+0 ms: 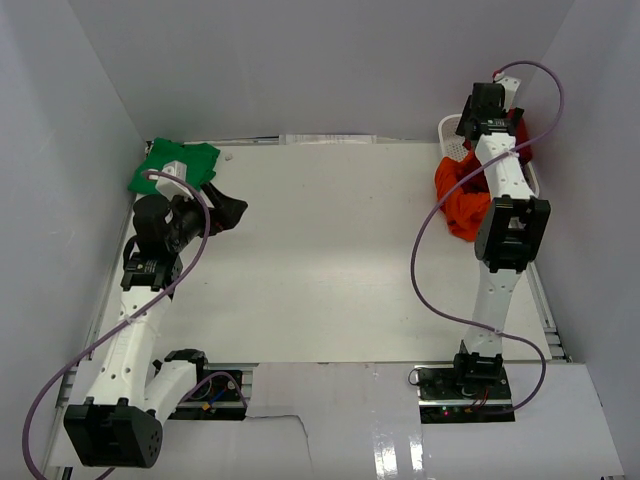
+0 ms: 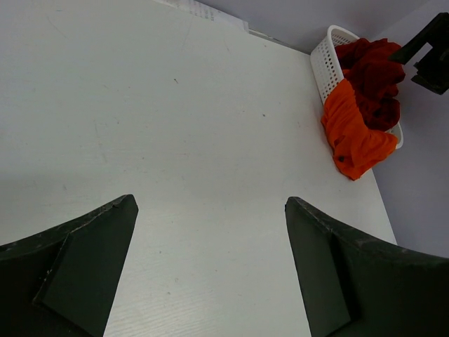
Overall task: Fold and stack the t-shirts
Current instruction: Grab crumpled tshirt from bin with the right arm
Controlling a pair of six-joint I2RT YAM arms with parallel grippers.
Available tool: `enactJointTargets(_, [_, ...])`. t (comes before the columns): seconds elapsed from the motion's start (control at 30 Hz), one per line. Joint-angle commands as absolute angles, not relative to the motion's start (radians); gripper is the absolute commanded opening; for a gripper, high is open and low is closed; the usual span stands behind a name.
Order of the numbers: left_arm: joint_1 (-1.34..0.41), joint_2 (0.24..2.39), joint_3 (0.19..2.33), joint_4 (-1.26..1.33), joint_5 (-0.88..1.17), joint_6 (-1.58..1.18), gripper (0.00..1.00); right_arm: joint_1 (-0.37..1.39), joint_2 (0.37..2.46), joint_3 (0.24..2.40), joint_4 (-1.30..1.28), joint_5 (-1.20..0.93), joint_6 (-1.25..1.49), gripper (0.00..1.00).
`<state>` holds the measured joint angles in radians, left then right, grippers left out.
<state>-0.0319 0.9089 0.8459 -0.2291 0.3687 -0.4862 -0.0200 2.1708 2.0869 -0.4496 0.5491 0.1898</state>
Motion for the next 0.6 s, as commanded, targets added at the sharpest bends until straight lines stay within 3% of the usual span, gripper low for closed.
enactJointTargets(0.0, [-0.032, 0.913, 0.842, -0.215, 0.394, -0.476, 0.98, -0.038, 2.296, 2.261, -0.453, 0.586, 0.150, 0.90])
enactJointTargets(0.1, [-0.032, 0.930, 0.842, -0.215, 0.402, -0.476, 0.98, -0.060, 2.396, 2.382, -0.442, 0.591, 0.141, 0.90])
enactJointTargets(0.17, [-0.032, 0.943, 0.842, -0.215, 0.403, -0.476, 0.98, -0.072, 2.408, 2.341, -0.381, 0.610, 0.135, 0.90])
enactJointTargets(0.23, [-0.031, 0.948, 0.842, -0.215, 0.403, -0.476, 0.98, -0.083, 2.411, 2.294, -0.335, 0.627, 0.135, 0.99])
enactJointTargets(0.27, [-0.032, 0.951, 0.842, -0.215, 0.399, -0.474, 0.98, -0.086, 2.417, 2.287, -0.327, 0.665, 0.135, 0.93])
enactJointTargets(0.3, [-0.032, 0.953, 0.842, -0.215, 0.397, -0.472, 0.98, -0.090, 2.424, 2.287, -0.325, 0.666, 0.141, 0.71])
enactJointTargets(0.37, [-0.032, 0.956, 0.842, -0.215, 0.394, -0.472, 0.98, -0.106, 2.433, 2.292, -0.325, 0.647, 0.150, 0.38])
enactJointTargets(0.4, [-0.032, 0.959, 0.842, -0.215, 0.393, -0.471, 0.98, -0.110, 2.430, 2.295, -0.324, 0.629, 0.167, 0.08])
enactJointTargets(0.57, [-0.032, 0.957, 0.842, -0.213, 0.391, -0.468, 0.98, -0.074, 2.271, 2.124, -0.128, 0.313, 0.074, 0.08])
